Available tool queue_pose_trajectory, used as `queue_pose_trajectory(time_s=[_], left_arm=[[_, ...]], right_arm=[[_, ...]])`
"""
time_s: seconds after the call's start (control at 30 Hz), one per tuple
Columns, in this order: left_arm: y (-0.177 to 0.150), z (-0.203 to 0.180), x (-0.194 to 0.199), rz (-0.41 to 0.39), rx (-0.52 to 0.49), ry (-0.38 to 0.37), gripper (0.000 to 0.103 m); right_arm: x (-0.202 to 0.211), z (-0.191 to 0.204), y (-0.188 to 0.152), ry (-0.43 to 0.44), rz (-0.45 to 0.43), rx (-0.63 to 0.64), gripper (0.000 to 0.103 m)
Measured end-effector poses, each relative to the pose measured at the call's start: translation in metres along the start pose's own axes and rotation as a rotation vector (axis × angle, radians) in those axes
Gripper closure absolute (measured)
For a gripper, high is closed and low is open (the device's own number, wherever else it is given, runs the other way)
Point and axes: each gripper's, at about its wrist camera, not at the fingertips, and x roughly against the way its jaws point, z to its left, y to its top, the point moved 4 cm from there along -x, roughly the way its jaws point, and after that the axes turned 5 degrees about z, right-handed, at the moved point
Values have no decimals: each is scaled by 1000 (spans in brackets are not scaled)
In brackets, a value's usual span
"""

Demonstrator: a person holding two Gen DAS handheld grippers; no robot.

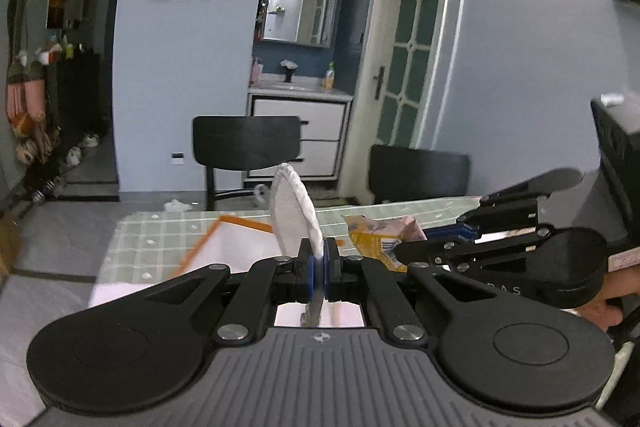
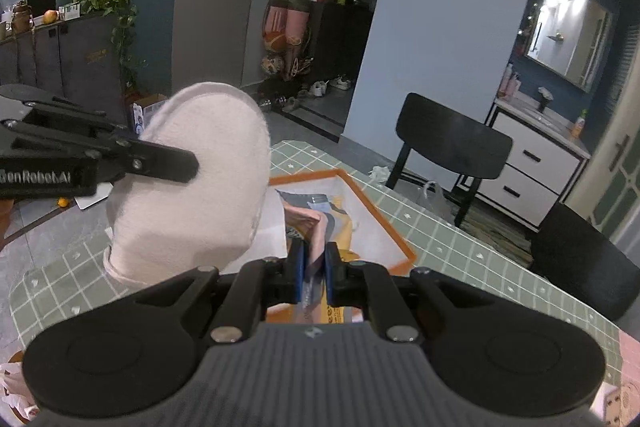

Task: Organize soft objects
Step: 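Carry the slipper and snack bag to the orange box and release them inside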

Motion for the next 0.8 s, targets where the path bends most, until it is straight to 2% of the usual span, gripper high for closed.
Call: queue_pose_trajectory(time_s=[0.17,0.37,0.53,0.8], left_arm=[[7,21,-30,79,-55,32,99],[-9,49,-68,183,-17,30,99],[-32,65,-88,270,1,43,99],[-50,74,-106,340,-5,65,99]], right_arm=[[-45,11,28,31,10,-22,96],[-100,21,43,88,33,-101,96],[-148,28,34,101,115,-126,96],[-197,45,2,106,230,-100,97]])
